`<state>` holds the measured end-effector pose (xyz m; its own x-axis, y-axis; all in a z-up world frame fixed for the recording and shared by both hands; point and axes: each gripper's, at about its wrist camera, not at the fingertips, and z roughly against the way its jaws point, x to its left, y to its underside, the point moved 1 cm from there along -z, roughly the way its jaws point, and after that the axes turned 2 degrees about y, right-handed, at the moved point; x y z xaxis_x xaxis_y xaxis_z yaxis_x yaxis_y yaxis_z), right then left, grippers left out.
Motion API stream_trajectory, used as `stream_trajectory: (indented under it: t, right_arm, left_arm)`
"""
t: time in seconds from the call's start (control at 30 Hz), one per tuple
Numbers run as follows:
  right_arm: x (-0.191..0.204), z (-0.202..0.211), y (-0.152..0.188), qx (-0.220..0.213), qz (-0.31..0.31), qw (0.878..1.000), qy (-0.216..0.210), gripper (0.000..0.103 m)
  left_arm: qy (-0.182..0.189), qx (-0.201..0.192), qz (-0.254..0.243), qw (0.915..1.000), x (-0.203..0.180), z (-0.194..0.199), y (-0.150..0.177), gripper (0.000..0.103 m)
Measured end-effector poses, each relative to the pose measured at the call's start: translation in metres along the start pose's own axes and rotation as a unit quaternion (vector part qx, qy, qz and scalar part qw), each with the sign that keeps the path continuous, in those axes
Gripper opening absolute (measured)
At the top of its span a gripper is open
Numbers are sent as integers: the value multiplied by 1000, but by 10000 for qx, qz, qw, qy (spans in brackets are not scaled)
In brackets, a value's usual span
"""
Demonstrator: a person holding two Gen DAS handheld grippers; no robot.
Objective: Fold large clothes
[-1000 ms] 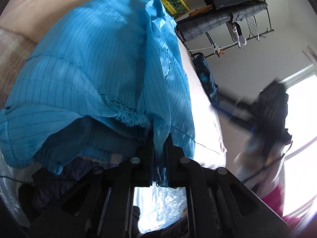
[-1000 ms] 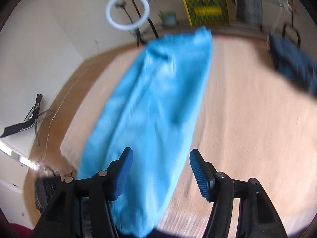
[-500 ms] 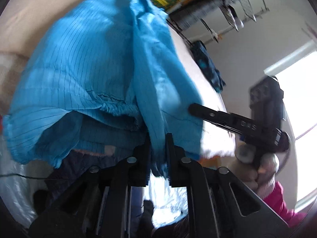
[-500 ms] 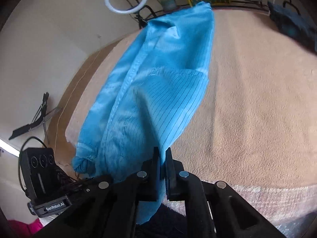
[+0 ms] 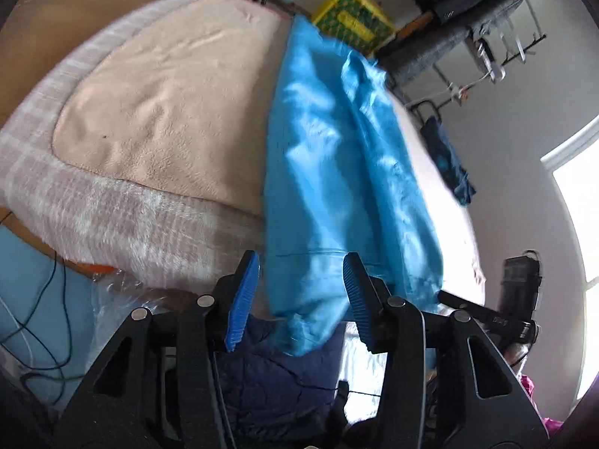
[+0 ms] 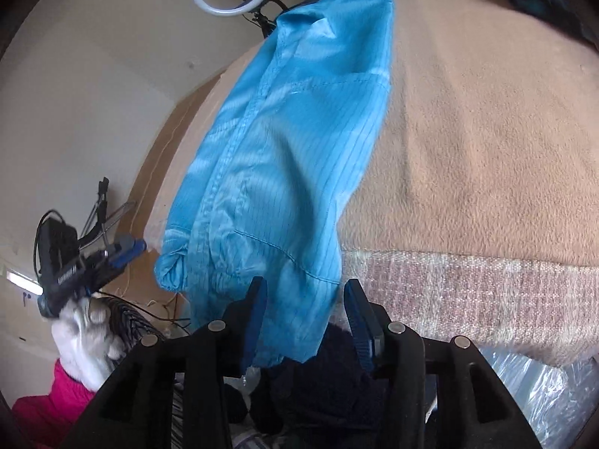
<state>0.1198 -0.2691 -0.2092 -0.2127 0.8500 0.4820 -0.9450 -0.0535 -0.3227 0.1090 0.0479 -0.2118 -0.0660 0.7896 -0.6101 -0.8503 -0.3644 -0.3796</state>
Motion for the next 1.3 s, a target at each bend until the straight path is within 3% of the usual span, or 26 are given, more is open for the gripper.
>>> stream_trajectory:
  t: [0.13,0.2,0.37,0.4,0.43,0.53,0.63,0.67,0.8,0.9,1.03,1.13,1.17,1.2,1.23,1.3]
  right_arm:
    - [18,10,6,-109,354,9993,98,46]
    - [20,8,7,-114,388,9989,238,65]
    - [7,-7,5,90,10,9998,-157,58]
    - [7,-10,5,138,-12,9997,-213,56]
    - [6,-13,7,187,-34,9994,-275,56]
    - [6,-15,6,181,-79,9986,-491,56]
    - [2,-16,5,219,-275,9963,-781,56]
    - [2,-18,6,259,-305,9953,-885,50]
    - [10,-16,-1,384,-160,9927,-1135,8]
    - [21,5,-8,159,26,9925,-1209,5]
    - [20,12,-10,75,142,9930,-1168,5]
    - [13,-12,-3,423,13,9935,-1057,15]
    - [11,-19,-2,504,-46,9934,-1028,29]
    - [10,-25,0,548,-100,9933,-1016,31]
    - [9,-31,1,586,-132,9926,-1058,29]
    - [10,-32,0,576,-136,9925,-1067,8]
  left_arm:
    - [396,336,511,9973,19,-19,-5,47]
    - [486,461,635,9957,22,-26,-3,47]
    - [583,731,402,9948,10,-43,3,47]
    - [566,752,321,9950,7,-46,3,44]
    - [551,777,287,9950,6,-48,3,33]
    - [539,814,315,9947,8,-50,2,16]
    - [644,777,305,9944,8,-46,1,7]
    - [679,735,269,9946,5,-43,0,6]
    - [994,539,202,9934,-9,-25,-4,3]
    - [1159,391,135,9924,-16,-14,-5,3]
    - [901,625,80,9939,-11,-30,1,3]
    - [774,805,160,9936,-4,-44,7,2]
    - [766,810,148,9937,-6,-45,8,2]
    - [772,806,114,9937,-9,-45,8,2]
    - [779,785,83,9938,-11,-43,7,2]
    - [823,745,88,9938,-13,-39,6,2]
